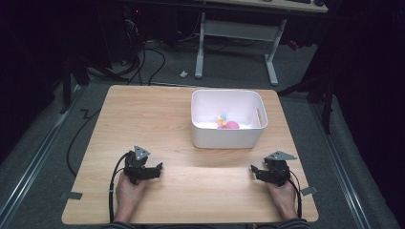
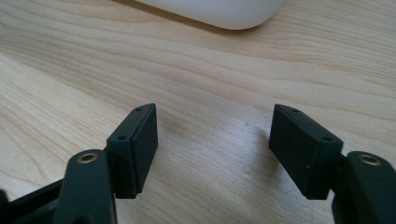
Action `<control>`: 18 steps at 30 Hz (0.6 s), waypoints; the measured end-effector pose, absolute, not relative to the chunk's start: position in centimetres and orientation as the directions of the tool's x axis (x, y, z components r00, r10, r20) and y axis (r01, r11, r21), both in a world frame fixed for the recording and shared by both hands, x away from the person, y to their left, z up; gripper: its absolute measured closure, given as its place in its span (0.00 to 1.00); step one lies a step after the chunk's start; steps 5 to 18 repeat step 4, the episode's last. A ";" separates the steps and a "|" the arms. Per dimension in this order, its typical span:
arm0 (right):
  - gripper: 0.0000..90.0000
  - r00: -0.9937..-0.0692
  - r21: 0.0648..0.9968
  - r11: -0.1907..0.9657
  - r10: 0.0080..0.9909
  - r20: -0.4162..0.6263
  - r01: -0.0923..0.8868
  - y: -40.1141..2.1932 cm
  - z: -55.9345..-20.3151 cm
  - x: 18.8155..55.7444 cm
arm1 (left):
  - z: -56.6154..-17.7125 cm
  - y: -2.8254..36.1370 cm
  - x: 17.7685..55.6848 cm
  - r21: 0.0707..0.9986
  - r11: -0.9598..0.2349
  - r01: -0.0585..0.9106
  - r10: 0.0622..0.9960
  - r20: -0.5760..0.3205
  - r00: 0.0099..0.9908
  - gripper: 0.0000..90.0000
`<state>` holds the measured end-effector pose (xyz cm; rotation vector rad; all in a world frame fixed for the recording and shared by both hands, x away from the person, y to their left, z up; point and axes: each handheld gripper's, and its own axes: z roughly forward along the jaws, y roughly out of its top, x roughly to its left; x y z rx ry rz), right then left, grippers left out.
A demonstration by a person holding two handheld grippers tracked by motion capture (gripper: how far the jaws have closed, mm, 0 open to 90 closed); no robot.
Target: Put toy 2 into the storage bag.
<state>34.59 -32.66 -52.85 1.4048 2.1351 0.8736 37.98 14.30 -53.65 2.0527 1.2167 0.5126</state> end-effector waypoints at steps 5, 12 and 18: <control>0.32 -0.397 0.720 0.289 0.918 -0.021 0.630 -32.6 -53.0 34.6 | -53.7 14.3 38.0 0.728 -0.325 0.604 0.875 -0.010 0.483 0.17; 0.32 -0.397 0.720 0.289 0.918 -0.021 0.630 -32.6 -53.0 34.6 | -53.7 14.3 38.0 0.728 -0.325 0.604 0.875 -0.010 0.483 0.17; 0.32 -0.397 0.720 0.289 0.918 -0.021 0.630 -32.6 -53.0 34.6 | -53.7 14.3 38.0 0.728 -0.325 0.604 0.875 -0.010 0.483 0.17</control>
